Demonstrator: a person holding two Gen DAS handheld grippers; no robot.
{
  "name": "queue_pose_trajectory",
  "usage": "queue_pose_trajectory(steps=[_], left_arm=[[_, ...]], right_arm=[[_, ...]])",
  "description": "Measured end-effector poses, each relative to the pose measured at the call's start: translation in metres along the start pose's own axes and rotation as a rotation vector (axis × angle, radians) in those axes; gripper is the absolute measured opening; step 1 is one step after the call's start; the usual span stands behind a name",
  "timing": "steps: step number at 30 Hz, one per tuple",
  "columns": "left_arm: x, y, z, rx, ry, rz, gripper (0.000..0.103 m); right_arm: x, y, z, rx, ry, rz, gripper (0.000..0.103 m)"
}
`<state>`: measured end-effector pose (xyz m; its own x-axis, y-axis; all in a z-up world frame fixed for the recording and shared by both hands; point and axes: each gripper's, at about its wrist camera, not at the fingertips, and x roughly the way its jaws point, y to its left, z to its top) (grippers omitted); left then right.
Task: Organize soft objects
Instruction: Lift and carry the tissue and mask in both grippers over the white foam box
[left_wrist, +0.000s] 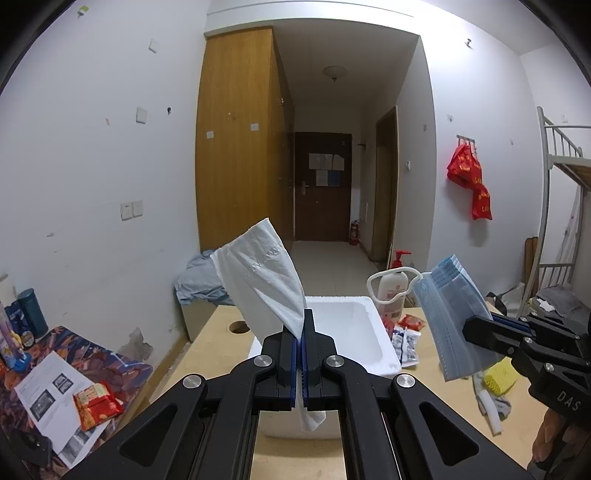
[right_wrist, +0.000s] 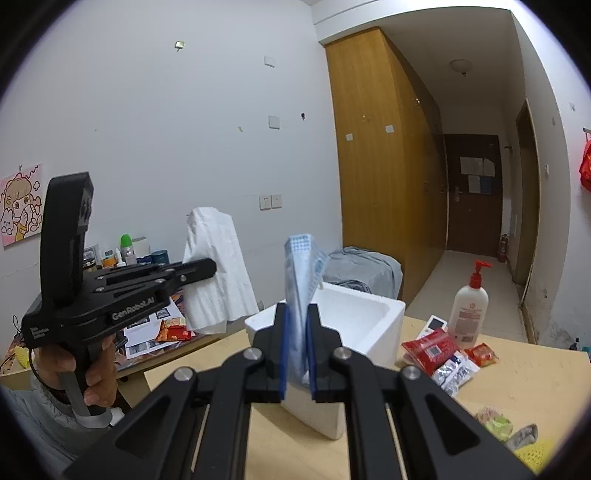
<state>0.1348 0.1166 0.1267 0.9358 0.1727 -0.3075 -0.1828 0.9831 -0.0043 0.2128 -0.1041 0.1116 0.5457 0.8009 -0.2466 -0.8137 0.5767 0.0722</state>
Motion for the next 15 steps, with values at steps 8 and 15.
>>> queue_pose_trajectory(steps=[8,15], left_arm=[[0.035,0.000,0.015,0.009,0.011,-0.028,0.001],[0.077,-0.007,0.022,0.011,0.044,-0.061,0.001]], right_arm=[[0.026,-0.015,0.007,0.014,0.021,-0.017,0.011],[0.042,-0.031,0.010,0.031,0.032,-0.049,0.011]])
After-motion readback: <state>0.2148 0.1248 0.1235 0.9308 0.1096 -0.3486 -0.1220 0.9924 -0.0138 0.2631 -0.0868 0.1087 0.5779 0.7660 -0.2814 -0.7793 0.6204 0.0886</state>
